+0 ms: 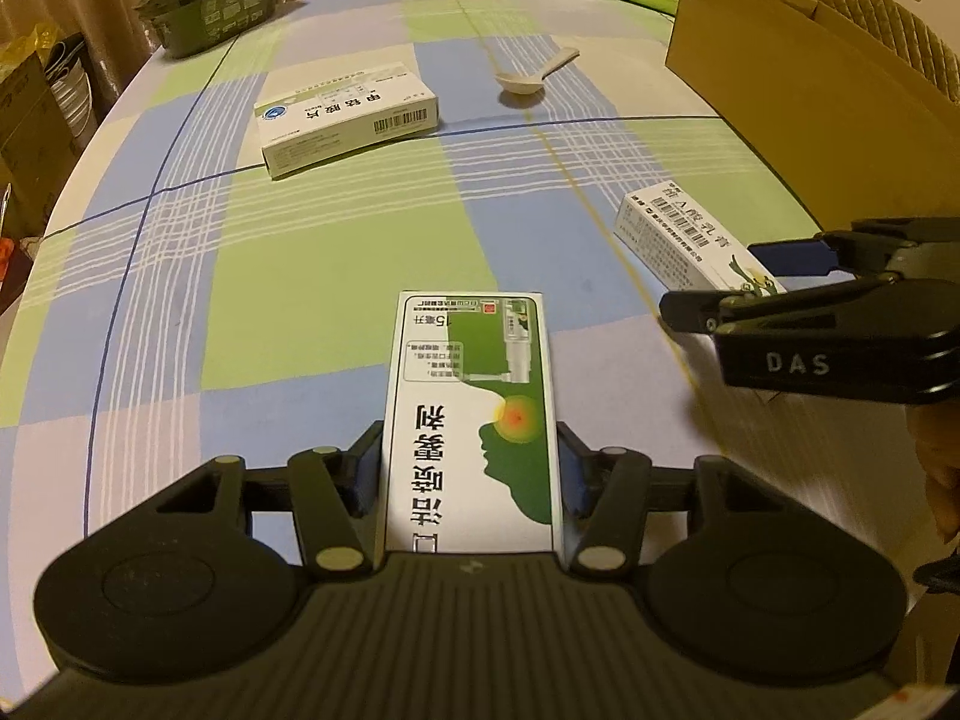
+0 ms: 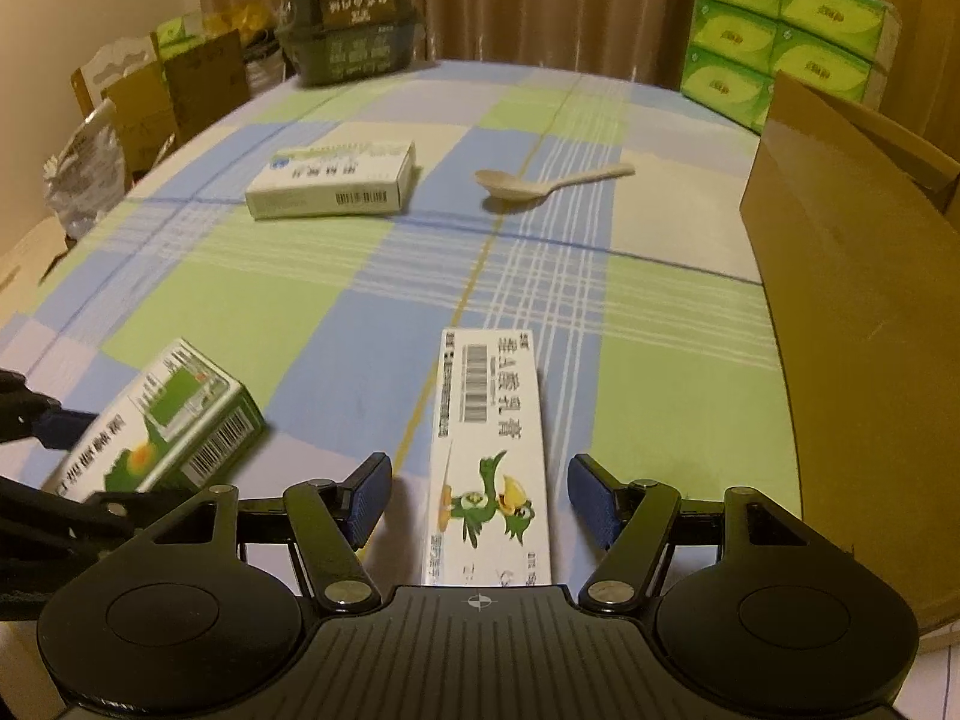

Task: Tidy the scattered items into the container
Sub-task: 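Carry both medicine boxes in the tools over the cardboard box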

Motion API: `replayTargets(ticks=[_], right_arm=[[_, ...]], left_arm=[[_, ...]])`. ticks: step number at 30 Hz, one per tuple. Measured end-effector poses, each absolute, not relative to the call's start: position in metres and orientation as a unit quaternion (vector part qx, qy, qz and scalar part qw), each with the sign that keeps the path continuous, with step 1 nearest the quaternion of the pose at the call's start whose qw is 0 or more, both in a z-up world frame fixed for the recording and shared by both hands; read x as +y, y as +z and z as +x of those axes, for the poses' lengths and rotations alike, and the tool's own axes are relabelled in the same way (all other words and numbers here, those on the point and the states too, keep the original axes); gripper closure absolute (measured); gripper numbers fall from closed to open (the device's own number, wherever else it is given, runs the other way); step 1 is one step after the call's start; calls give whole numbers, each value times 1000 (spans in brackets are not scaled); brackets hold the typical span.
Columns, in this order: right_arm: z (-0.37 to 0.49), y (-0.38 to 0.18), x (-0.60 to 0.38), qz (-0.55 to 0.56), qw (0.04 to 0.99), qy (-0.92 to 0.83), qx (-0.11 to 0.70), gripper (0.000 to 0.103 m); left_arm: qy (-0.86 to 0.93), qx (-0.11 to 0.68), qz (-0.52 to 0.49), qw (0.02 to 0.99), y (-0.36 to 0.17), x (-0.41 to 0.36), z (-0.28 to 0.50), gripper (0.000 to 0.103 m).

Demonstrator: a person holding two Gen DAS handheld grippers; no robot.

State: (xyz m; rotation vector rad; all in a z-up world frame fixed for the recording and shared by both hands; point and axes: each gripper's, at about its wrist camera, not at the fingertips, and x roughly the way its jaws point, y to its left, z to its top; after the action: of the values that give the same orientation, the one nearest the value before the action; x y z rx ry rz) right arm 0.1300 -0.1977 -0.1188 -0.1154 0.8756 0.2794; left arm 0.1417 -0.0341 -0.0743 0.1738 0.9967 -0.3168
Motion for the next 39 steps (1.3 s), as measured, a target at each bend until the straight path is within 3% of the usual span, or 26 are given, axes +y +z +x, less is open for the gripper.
replayTargets(ticks=[1, 39], right_arm=[[129, -119, -198, -58, 894, 135, 423, 67], [37, -28, -253, -7, 934, 92, 345, 67]], left_arm=[[-152, 476, 82, 862, -74, -34, 141, 52], [-188, 425, 75, 882, -2, -84, 70, 52]])
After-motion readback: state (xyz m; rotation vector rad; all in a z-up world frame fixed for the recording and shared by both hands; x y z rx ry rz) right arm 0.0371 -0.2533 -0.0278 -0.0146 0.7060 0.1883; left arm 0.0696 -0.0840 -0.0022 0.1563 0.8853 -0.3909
